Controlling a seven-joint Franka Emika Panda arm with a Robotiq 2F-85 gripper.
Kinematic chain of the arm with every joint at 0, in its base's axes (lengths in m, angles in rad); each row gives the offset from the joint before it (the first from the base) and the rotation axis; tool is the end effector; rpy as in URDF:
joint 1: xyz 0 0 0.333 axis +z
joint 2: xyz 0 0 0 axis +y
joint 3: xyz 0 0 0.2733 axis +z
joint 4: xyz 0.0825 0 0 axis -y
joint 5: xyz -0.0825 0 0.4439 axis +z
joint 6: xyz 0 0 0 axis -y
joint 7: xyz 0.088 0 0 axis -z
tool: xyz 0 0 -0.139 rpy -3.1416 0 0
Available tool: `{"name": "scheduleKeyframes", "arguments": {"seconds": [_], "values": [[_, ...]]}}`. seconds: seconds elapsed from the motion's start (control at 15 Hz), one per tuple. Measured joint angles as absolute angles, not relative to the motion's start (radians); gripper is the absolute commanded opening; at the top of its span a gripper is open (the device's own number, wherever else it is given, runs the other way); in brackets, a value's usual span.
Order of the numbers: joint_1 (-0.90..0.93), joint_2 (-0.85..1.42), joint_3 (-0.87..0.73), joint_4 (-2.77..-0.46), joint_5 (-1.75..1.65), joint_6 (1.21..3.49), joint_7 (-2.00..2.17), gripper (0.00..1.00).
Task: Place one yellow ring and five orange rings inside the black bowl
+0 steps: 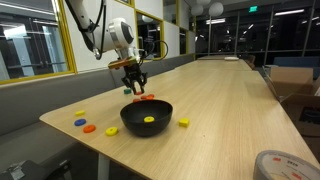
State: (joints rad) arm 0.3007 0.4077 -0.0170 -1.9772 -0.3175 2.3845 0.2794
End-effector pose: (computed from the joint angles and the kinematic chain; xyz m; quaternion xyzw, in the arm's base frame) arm 0.6153 0.1688 0.1472 0.9867 0.1177 0.0306 0.1076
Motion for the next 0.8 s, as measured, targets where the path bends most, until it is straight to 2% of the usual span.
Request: {"name": "scheduleKeyframes", "arguments": {"seconds": [0.4,0.8], "values": [[0.282,0.263,-0.062,-2.079,-0.41,2.215,0.486,0.18],[0.205,0.168,-0.062,-2.252,-0.411,2.204,0.643,0.18]]}}
